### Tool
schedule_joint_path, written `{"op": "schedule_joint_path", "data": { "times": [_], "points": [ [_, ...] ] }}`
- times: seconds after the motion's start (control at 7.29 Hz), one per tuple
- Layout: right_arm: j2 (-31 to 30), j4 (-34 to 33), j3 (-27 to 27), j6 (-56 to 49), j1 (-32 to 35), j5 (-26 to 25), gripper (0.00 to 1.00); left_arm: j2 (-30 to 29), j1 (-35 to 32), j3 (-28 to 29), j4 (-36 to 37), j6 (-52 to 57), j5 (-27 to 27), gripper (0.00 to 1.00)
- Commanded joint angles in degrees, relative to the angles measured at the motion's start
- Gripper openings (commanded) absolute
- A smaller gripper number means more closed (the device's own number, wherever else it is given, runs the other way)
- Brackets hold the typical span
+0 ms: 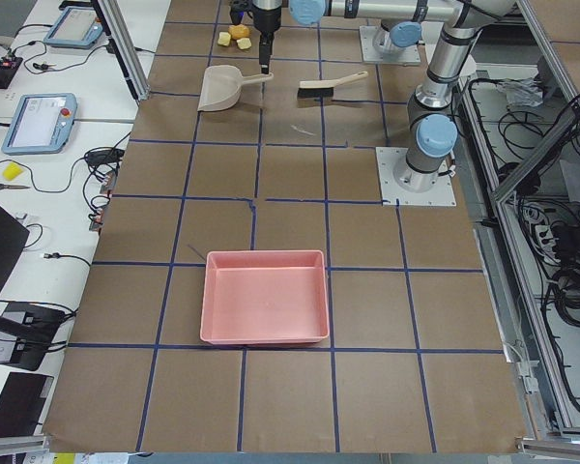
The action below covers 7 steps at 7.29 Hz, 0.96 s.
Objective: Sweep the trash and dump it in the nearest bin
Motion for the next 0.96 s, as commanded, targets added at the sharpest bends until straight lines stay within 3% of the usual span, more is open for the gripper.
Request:
{"op": "schedule_joint_path", "data": {
  "times": [0.0, 0.27, 0.55, 0.82],
  "points": [
    [0.0, 0.0, 0.0, -0.1, 0.0, 0.0, 1.0, 0.6, 0.0, -0.3, -0.5, 0.1, -0.6, 1.0],
    [0.0, 0.0, 0.0, -0.1, 0.0, 0.0, 1.0, 2.8, -3.9, -4.6, -0.9, -8.1, -0.6, 1.0],
    [0.1, 0.0, -0.1, -0.1, 0.0, 0.0, 1.0, 3.3, -7.1, -6.0, -0.2, -9.3, -0.6, 1.0],
    [0.0, -0.1, 0.0, -0.1, 0.0, 0.0, 1.0, 5.5, -9.8, -8.9, -0.9, -10.3, -5.6, 1.0]
  ]
}}
